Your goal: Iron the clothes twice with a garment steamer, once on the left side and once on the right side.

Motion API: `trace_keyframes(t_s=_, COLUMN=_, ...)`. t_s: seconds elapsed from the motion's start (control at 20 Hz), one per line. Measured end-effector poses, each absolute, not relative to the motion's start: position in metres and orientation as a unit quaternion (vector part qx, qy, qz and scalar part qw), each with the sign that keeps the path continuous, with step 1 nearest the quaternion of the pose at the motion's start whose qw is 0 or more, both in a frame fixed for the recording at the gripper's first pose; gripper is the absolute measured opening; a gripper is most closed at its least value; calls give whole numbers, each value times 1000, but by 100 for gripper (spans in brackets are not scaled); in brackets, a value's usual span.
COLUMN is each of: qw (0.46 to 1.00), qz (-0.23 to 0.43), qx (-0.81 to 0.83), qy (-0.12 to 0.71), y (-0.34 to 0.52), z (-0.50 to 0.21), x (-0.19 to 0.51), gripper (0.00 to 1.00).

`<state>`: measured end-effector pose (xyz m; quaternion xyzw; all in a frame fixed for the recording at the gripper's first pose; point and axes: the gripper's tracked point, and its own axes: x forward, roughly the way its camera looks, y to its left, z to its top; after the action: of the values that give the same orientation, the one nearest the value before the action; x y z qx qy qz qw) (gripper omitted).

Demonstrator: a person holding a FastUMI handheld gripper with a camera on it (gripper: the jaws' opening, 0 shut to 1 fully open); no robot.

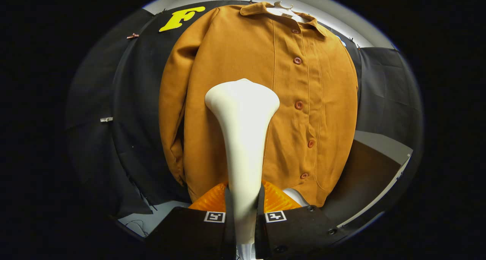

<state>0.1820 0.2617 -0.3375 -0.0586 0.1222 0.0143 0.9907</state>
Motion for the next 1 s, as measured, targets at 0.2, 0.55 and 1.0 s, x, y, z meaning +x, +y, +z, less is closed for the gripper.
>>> trace_keyframes(t_s=0.2, qw=989, qz=15, qx=-61, qy=133, y=258, z=-359, x=173, gripper=23)
trace_keyframes(t_s=0.55, qw=987, qz=28, qx=-63, qy=146, y=252, z=-375, x=159, gripper=23)
trace_keyframes(t_s=1.0, qw=990, qz=43, qx=-38, qy=127, y=233, z=-317, x=124, gripper=23)
